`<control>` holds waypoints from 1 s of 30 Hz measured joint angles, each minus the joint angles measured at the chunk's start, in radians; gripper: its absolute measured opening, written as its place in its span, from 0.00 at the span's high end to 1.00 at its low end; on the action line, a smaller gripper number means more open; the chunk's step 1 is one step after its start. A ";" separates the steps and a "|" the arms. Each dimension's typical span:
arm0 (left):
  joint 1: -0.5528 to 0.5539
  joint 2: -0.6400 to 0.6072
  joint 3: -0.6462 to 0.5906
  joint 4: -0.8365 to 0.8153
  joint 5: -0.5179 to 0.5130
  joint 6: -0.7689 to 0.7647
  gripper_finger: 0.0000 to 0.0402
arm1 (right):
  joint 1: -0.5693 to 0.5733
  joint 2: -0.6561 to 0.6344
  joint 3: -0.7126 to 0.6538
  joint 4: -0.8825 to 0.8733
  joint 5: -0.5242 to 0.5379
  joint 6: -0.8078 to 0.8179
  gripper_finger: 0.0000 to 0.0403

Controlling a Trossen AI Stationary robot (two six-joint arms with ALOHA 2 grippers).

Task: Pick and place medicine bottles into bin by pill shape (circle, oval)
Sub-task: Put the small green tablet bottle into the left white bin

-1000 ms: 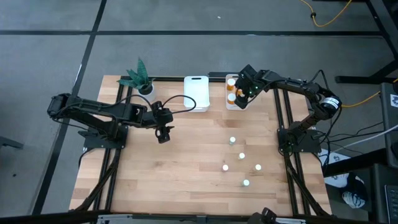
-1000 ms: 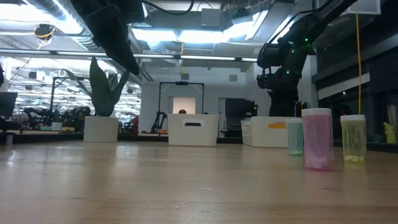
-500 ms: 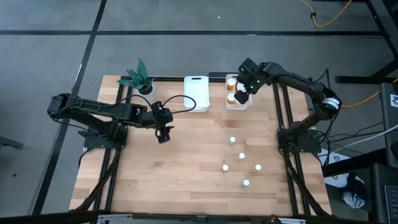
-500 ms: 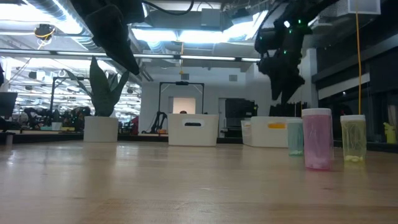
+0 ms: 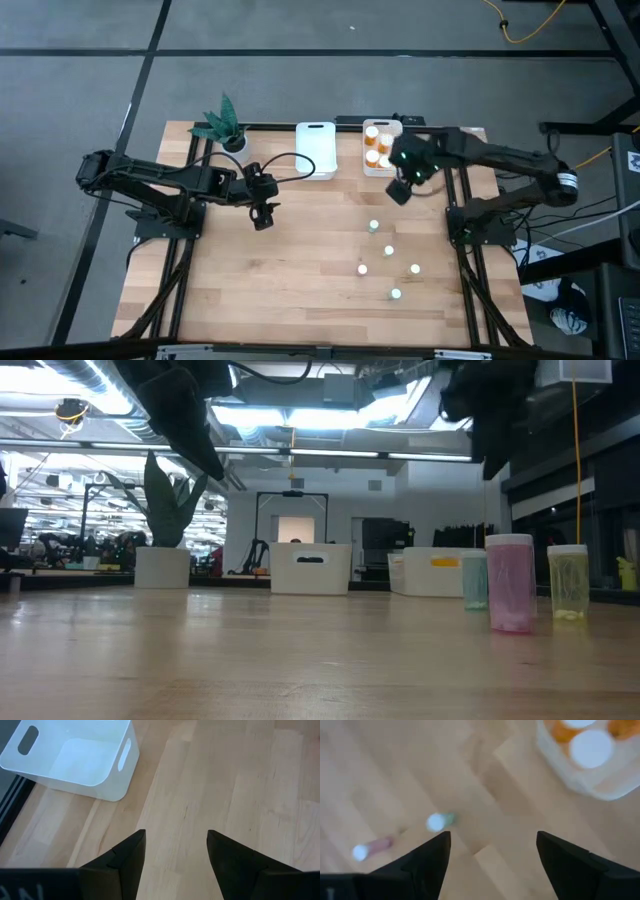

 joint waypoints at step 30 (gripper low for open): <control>-0.001 0.297 0.003 0.651 0.223 0.129 0.50 | 0.657 -0.183 -0.302 0.172 0.221 0.600 0.27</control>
